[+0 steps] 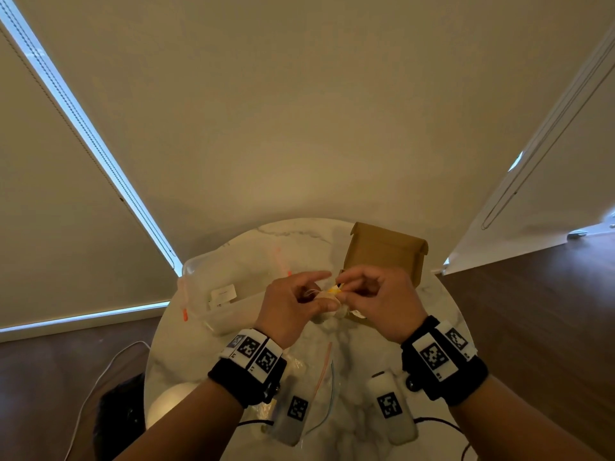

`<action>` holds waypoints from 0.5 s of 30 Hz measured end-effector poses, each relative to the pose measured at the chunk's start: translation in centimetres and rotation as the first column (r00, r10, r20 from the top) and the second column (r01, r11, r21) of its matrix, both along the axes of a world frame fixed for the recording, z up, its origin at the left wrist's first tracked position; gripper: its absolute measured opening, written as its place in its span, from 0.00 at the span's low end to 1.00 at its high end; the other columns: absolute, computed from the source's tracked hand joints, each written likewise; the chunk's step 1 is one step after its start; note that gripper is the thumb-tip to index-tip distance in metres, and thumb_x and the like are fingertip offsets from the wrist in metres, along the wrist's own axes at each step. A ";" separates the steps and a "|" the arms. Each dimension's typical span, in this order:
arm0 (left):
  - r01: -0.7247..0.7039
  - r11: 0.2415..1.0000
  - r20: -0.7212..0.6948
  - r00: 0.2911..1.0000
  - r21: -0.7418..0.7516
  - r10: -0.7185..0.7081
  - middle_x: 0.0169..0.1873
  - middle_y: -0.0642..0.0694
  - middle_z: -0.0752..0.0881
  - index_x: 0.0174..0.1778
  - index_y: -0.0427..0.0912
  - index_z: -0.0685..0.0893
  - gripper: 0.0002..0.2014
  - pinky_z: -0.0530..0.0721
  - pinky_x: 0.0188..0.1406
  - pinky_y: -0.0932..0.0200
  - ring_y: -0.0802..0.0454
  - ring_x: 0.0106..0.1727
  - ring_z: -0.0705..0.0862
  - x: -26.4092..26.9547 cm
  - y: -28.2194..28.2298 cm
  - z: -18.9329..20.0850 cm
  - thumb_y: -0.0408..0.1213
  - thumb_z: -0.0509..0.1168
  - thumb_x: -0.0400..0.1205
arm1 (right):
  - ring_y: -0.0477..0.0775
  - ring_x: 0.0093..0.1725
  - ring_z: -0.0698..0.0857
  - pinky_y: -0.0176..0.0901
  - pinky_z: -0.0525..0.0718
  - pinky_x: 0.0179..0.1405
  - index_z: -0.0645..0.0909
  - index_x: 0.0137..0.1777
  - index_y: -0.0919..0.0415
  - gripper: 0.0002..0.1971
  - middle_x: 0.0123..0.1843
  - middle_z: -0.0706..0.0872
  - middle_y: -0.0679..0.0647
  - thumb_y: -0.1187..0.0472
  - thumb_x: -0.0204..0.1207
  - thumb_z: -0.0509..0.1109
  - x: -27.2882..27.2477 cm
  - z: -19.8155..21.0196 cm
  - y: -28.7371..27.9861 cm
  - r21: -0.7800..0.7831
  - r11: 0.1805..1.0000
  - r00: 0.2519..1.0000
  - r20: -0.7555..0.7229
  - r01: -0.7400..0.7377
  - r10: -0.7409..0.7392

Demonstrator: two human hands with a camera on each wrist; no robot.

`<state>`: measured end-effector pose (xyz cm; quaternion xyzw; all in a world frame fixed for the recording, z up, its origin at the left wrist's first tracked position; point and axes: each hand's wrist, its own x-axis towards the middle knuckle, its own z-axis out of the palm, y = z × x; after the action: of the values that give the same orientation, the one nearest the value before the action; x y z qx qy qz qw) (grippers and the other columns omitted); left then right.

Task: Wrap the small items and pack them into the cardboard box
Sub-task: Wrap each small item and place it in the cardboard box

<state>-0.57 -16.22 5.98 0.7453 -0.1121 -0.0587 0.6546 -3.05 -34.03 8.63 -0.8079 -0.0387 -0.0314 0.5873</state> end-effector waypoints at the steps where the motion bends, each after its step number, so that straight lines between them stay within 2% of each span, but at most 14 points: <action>1: -0.004 1.000 0.025 1.000 0.020 0.004 0.34 0.48 0.85 0.49 0.45 0.92 0.16 0.90 0.36 0.41 0.47 0.33 0.86 0.1 0.0 -0.4 0.34 0.81 0.66 | 0.49 0.39 0.91 0.37 0.88 0.40 0.89 0.48 0.59 0.09 0.39 0.92 0.53 0.69 0.69 0.79 0.0 0.0 -0.1 0.012 1.000 1.000 -0.006 -0.014 0.014; 3: -0.016 0.999 0.047 0.999 0.049 0.014 0.38 0.46 0.83 0.37 0.51 0.93 0.09 0.87 0.35 0.34 0.40 0.35 0.86 0.3 0.1 -0.6 0.43 0.82 0.63 | 0.49 0.40 0.91 0.36 0.88 0.40 0.89 0.49 0.60 0.09 0.40 0.92 0.53 0.68 0.69 0.79 -0.1 0.2 -0.3 0.013 0.999 0.998 -0.021 -0.053 0.053; 5: -0.026 0.999 0.017 1.000 0.045 0.025 0.40 0.45 0.84 0.34 0.49 0.92 0.14 0.87 0.37 0.33 0.37 0.36 0.87 0.4 0.1 -0.8 0.52 0.83 0.60 | 0.49 0.43 0.91 0.38 0.88 0.44 0.89 0.51 0.60 0.12 0.42 0.93 0.52 0.65 0.68 0.80 -0.1 0.4 -0.7 0.008 0.994 0.993 -0.048 -0.110 0.111; 6: -0.019 0.999 0.006 1.000 0.040 0.019 0.41 0.45 0.84 0.34 0.47 0.92 0.16 0.87 0.38 0.35 0.39 0.37 0.87 0.6 0.1 -0.9 0.53 0.83 0.59 | 0.49 0.45 0.91 0.39 0.89 0.47 0.89 0.52 0.61 0.13 0.43 0.93 0.53 0.63 0.66 0.81 -0.1 0.4 -0.9 0.013 0.990 0.988 -0.069 -0.139 0.139; 9: 0.005 0.998 -0.004 1.000 0.060 -0.005 0.41 0.50 0.87 0.32 0.49 0.92 0.11 0.82 0.41 0.51 0.54 0.41 0.85 0.9 -0.1 -1.1 0.46 0.84 0.58 | 0.51 0.45 0.91 0.40 0.88 0.48 0.90 0.50 0.61 0.12 0.44 0.93 0.54 0.64 0.66 0.81 0.1 0.5 -1.4 0.001 0.986 0.981 -0.102 -0.167 0.166; 12: 0.062 0.998 -0.053 0.997 -0.021 -0.063 0.48 0.49 0.89 0.30 0.53 0.92 0.09 0.85 0.47 0.55 0.52 0.49 0.87 0.9 -0.2 -0.9 0.37 0.85 0.60 | 0.53 0.44 0.91 0.43 0.89 0.47 0.91 0.47 0.60 0.08 0.43 0.92 0.55 0.67 0.69 0.79 0.5 0.6 -1.8 -0.051 0.988 0.986 -0.085 -0.146 0.142; 15: 0.129 0.988 -0.082 0.987 -0.080 -0.135 0.44 0.45 0.92 0.40 0.47 0.92 0.12 0.89 0.47 0.54 0.49 0.46 0.90 0.8 -0.6 -0.6 0.31 0.82 0.63 | 0.57 0.43 0.90 0.49 0.90 0.46 0.90 0.44 0.56 0.07 0.42 0.92 0.57 0.68 0.69 0.79 1.1 0.9 -2.1 -0.062 0.996 0.996 -0.073 -0.064 0.059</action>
<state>0.24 -16.82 5.42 0.7081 -0.1347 -0.1302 0.6808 -1.96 -36.09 9.50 -0.8254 -0.0436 0.0166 0.5626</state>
